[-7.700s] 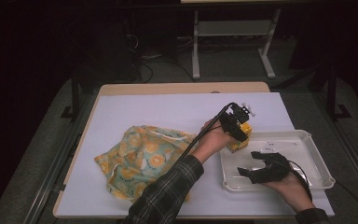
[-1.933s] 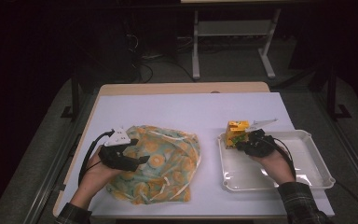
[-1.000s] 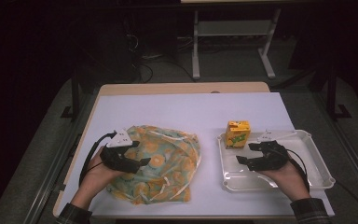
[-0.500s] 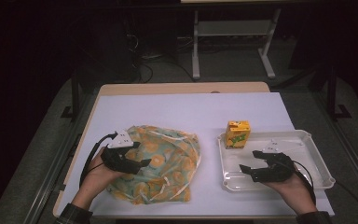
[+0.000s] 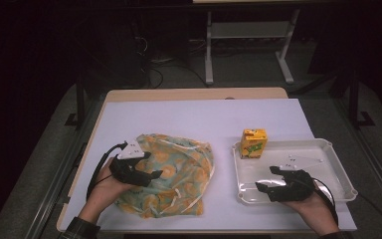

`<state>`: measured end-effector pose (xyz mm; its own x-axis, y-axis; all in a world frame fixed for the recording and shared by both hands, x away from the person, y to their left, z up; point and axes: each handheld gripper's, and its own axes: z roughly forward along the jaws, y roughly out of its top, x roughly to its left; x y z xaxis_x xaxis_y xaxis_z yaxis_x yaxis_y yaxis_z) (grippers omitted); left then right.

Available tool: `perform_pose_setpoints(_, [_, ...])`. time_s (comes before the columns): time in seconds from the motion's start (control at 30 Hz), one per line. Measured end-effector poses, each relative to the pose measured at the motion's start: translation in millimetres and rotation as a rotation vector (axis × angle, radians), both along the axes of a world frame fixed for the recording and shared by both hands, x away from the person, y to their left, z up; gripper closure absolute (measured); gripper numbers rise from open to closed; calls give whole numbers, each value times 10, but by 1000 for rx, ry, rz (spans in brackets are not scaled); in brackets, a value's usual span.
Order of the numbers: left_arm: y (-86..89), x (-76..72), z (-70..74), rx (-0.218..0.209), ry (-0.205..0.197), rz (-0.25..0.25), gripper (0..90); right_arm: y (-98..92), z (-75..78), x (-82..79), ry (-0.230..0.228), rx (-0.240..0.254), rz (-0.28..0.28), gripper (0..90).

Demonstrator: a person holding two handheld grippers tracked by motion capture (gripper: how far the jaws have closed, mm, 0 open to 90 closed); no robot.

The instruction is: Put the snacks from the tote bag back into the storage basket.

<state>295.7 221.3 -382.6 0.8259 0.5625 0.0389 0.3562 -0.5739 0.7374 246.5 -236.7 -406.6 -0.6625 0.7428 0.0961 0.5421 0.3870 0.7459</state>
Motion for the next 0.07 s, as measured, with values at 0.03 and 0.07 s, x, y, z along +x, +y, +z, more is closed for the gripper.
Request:
perform_pose_setpoints(0.03, [0, 0, 0, 0, 0, 0, 241, 0, 0, 0, 0, 0, 0, 229])
perform_pose_setpoints(0.07, [0, 0, 0, 0, 0, 0, 241, 0, 1, 1, -1, 1, 0, 229])
